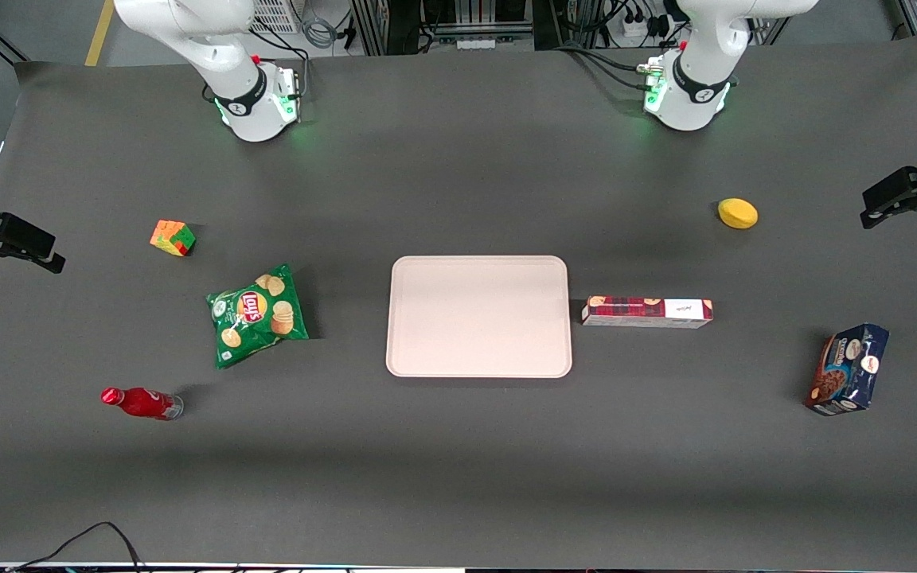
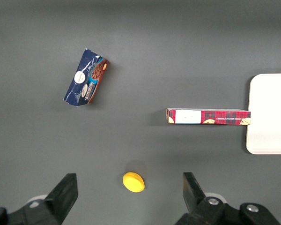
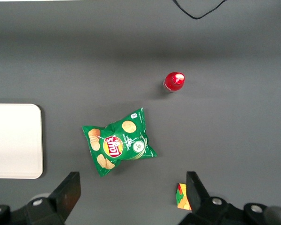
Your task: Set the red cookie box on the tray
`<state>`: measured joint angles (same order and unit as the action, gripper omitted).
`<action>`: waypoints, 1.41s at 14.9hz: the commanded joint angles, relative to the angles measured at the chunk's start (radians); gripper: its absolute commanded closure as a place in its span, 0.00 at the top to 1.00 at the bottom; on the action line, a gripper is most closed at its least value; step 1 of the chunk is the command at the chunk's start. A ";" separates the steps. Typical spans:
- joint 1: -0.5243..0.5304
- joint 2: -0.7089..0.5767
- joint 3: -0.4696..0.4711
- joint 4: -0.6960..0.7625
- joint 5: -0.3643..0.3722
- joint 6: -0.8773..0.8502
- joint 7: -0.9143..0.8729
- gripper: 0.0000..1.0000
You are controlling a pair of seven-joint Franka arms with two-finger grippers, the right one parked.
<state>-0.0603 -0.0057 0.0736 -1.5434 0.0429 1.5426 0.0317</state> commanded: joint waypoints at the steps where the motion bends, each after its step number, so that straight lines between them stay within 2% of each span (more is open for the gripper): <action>1: -0.001 -0.030 0.000 0.003 -0.011 -0.016 0.013 1.00; 5: -0.018 -0.027 -0.008 0.000 -0.011 -0.096 0.020 1.00; 8: -0.023 -0.001 -0.084 -0.009 -0.011 -0.093 0.089 1.00; 11: 0.039 0.030 -0.187 -0.056 -0.009 -0.053 0.248 1.00; 14: 0.068 0.035 -0.250 -0.216 -0.006 0.119 0.403 1.00; 17: 0.070 0.081 -0.267 -0.363 0.006 0.417 0.774 1.00; 21: 0.068 0.111 -0.299 -0.535 0.006 0.661 0.833 1.00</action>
<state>-0.0079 0.1225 -0.1824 -1.9506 0.0409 2.0605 0.8090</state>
